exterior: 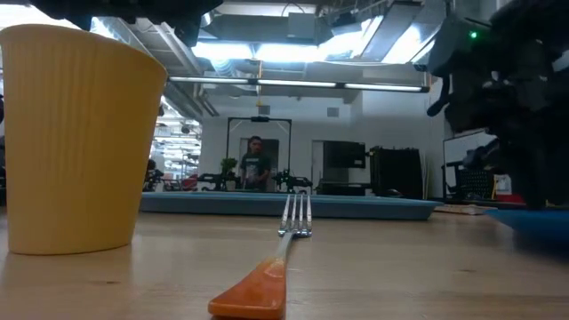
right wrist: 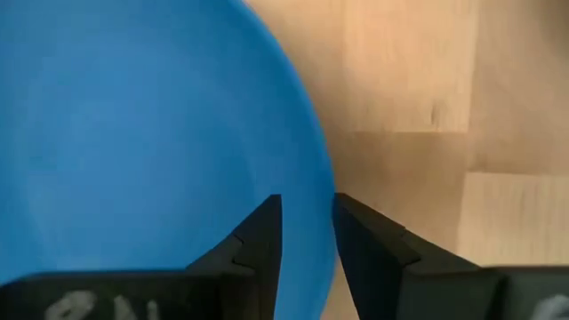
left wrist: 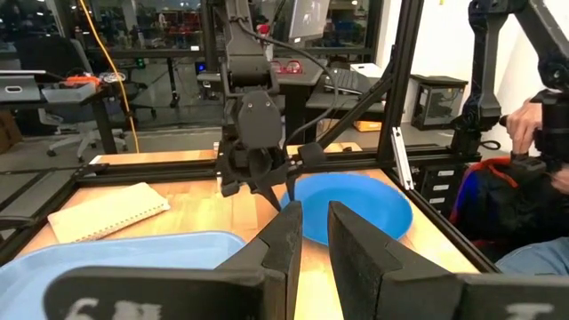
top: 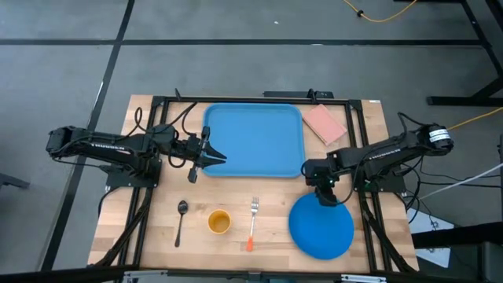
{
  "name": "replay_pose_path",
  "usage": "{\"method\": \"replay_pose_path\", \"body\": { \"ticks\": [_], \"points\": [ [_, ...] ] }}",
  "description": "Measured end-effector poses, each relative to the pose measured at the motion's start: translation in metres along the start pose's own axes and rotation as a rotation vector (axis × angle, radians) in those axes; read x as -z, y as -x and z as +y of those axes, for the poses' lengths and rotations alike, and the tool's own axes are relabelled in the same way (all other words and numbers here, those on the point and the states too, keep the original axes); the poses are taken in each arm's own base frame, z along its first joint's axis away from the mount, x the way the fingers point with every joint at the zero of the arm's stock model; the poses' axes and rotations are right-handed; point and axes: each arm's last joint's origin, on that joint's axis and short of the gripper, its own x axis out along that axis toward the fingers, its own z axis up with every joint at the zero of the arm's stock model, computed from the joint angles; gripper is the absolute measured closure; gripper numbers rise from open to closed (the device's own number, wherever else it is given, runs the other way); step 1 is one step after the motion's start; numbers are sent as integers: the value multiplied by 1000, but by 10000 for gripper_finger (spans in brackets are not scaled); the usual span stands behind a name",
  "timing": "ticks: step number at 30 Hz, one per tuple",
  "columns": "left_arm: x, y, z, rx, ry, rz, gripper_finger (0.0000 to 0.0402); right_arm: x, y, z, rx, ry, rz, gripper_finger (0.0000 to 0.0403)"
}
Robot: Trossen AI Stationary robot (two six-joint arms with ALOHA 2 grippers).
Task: Pick and place plate/cup/fork/spoon on tray
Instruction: Put the blue plate on the blue tray
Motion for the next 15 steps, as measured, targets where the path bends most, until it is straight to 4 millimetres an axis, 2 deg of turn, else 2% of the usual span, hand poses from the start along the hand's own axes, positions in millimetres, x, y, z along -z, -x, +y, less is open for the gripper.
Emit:
{"method": "replay_pose_path", "body": {
  "ticks": [7, 15],
  "points": [
    [0, 0, 0, 0, 0, 0, 350, 2, -3, -2, 3, 18, -14, 293],
    [0, 0, 0, 0, 0, 0, 350, 0, 5, 0, 54, 21, -41, 293]
  ]
}}
